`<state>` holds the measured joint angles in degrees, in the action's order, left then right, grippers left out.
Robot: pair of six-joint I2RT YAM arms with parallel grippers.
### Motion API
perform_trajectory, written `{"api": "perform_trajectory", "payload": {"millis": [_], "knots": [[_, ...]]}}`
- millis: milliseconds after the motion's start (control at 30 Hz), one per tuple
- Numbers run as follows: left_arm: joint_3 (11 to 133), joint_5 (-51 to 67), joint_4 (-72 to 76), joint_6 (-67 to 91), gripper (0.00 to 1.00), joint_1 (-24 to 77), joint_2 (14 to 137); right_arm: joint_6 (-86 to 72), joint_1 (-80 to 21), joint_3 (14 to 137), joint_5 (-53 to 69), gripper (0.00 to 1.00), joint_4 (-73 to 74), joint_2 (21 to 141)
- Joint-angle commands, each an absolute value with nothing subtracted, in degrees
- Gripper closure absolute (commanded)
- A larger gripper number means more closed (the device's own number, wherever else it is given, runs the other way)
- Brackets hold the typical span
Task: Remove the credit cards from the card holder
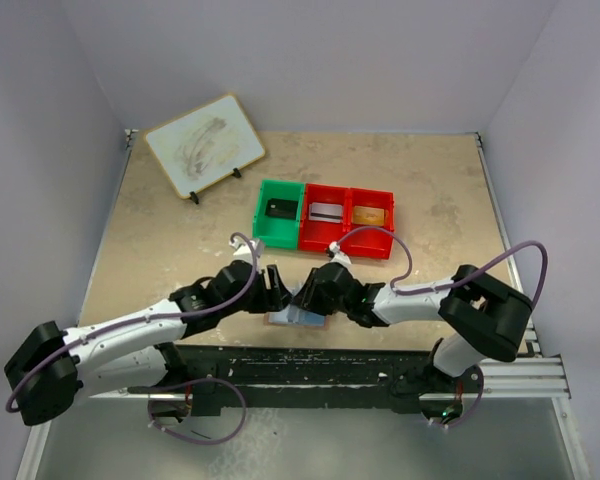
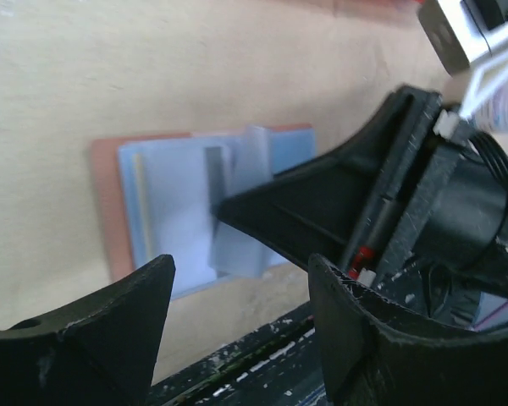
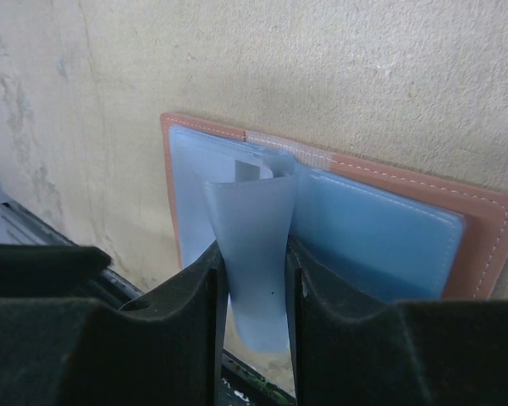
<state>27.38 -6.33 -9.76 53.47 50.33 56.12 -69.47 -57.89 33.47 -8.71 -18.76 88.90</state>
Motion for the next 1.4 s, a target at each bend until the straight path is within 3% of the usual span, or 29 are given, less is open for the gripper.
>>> {"api": "perform_trajectory", "payload": {"millis": [0,267,933,1367], "knots": [[27.1,-4.7,1.6,55.5,0.38,54.7,61.2,-70.2,-55.7,28.6,-5.5,0.65,-23.8,89.6],[25.1,-14.9,3.1,57.7,0.39,58.4,64.2,-71.9,-54.1,24.8,-3.1,0.64,-29.3,90.9],[20.3,-10.2,12.4,59.8,0.38,59.1,70.9,-73.6,-51.0,19.6,1.1,0.56,-37.9,90.7],[15.1,-4.2,22.8,63.1,0.38,59.1,73.5,-74.2,-50.5,19.2,1.4,0.59,-38.7,90.0]]}}
